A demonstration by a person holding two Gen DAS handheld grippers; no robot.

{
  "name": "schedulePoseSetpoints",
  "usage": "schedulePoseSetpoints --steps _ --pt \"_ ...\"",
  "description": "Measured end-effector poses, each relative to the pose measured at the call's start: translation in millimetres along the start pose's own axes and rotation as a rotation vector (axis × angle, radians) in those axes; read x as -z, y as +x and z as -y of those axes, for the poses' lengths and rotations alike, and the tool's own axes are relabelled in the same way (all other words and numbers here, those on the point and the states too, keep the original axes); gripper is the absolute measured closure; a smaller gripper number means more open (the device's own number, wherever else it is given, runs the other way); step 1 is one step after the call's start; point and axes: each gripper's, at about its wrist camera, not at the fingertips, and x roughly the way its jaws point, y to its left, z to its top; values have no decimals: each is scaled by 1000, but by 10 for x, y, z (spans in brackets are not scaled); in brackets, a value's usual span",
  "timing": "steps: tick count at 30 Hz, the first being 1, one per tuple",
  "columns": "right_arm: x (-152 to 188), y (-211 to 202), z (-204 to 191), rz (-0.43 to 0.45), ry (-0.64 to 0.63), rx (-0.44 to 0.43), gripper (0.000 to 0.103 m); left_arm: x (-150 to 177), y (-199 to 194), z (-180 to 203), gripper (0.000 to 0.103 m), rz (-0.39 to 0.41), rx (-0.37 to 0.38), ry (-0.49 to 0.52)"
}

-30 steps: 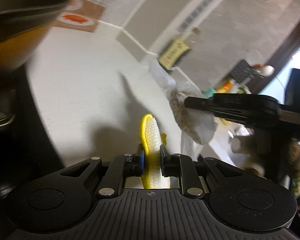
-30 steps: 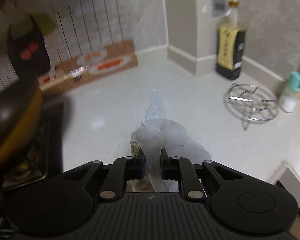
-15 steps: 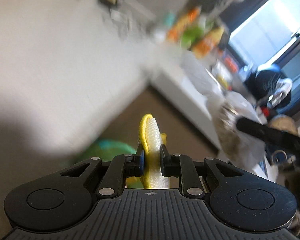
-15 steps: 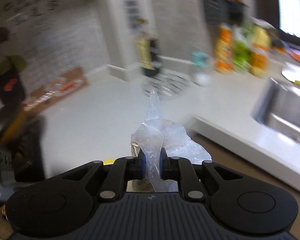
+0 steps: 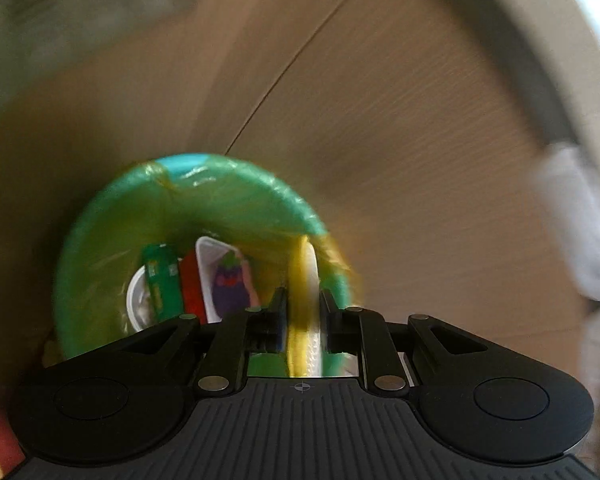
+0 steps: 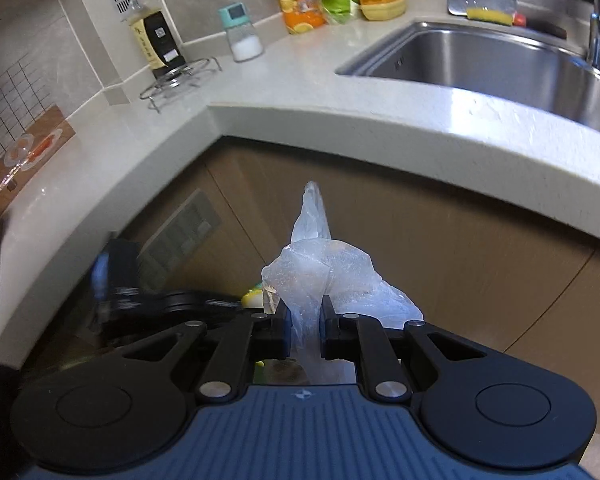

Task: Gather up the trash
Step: 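Carry the yellow lid and plastic bag down over the trash bin with both tools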

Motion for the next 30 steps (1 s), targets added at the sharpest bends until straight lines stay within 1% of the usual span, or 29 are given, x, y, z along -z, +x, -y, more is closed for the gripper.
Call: schedulePoseSetpoints --steps 1,3,5,7,9,11,13,16,19,22,25,30 --pt "36 63 54 -1 2 6 91 -1 171 -42 83 -15 -17 -13" --pt "83 201 151 -30 32 21 91 -16 412 -145 82 -45 -25 -57" --pt "103 305 241 -64 62 24 90 -2 502 -242 82 -55 -53 -84" --pt "88 357 276 -83 57 16 91 17 462 -277 82 -44 -83 -86" --pt "85 394 294 -99 29 18 91 59 331 -259 82 -32 -115 -61" --pt "45 485 302 -122 29 4 90 113 131 -149 82 -4 -168 11" --pt "11 604 271 -143 31 -21 90 167 -99 -32 82 36 -199 68" --pt "-56 795 161 -166 12 -67 90 242 -485 53 82 95 -191 89" --pt "-121 1008 22 -186 -43 -84 90 303 -819 98 82 143 -186 99" --pt "-169 1267 -127 -209 -99 -81 90 334 -1035 77 82 170 -174 78" --pt "-182 1557 -228 -242 -132 -71 90 382 -1212 -45 82 195 -152 28" --pt "-126 2010 -317 -290 -186 1 89 541 -1516 -307 82 245 -124 -66"
